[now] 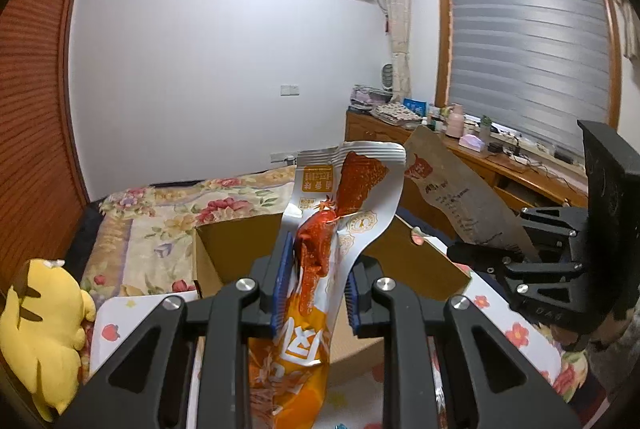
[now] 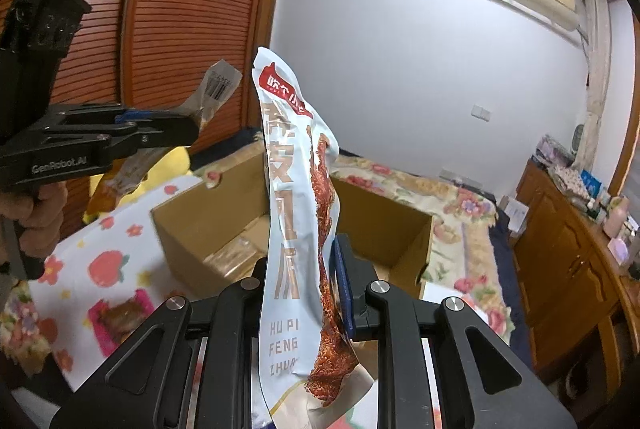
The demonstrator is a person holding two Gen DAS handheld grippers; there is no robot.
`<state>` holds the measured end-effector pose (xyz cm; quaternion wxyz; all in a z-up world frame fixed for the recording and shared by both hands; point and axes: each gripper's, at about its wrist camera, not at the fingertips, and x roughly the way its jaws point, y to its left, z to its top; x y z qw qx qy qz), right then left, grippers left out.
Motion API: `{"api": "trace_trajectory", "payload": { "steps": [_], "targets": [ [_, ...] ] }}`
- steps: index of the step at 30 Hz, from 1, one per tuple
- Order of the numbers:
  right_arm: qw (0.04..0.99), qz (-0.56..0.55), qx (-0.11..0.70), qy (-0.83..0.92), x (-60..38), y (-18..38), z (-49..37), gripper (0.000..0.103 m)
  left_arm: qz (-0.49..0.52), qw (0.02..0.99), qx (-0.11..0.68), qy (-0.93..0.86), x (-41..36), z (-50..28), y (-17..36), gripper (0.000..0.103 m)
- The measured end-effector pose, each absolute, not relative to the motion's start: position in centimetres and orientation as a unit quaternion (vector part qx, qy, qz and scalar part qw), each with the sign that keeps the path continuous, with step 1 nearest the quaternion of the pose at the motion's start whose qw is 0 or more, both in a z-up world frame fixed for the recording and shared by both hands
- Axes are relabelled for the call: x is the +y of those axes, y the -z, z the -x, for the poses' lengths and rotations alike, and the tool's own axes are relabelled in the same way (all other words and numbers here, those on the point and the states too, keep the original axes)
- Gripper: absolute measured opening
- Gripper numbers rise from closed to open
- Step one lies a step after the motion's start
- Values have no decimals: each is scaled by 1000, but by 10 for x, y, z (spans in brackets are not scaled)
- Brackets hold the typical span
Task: Organize snacks
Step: 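Carry both packets into the box and open both tools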
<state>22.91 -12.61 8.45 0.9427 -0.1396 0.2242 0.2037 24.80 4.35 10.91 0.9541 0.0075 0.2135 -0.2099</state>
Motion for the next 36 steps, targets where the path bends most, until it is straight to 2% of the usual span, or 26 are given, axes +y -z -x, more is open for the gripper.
{"api": "trace_trajectory", "payload": {
  "steps": [12,20,33,36],
  "targets": [
    [940,146,273,-144,-111,-55,-306,18,-13,946,261,190,28,-299,-98,21],
    [938,106,304,-131,-118,-37,-323,18,-13,941,280,189,23,-313,-76,22],
    [923,117,347,-118,-112,-6,-333,19,-36,926,328,182,6,-322,-42,23],
    [920,114,357,-118,-115,0,-334,19,-34,924,333,185,6,-322,-40,30]
  ]
}}
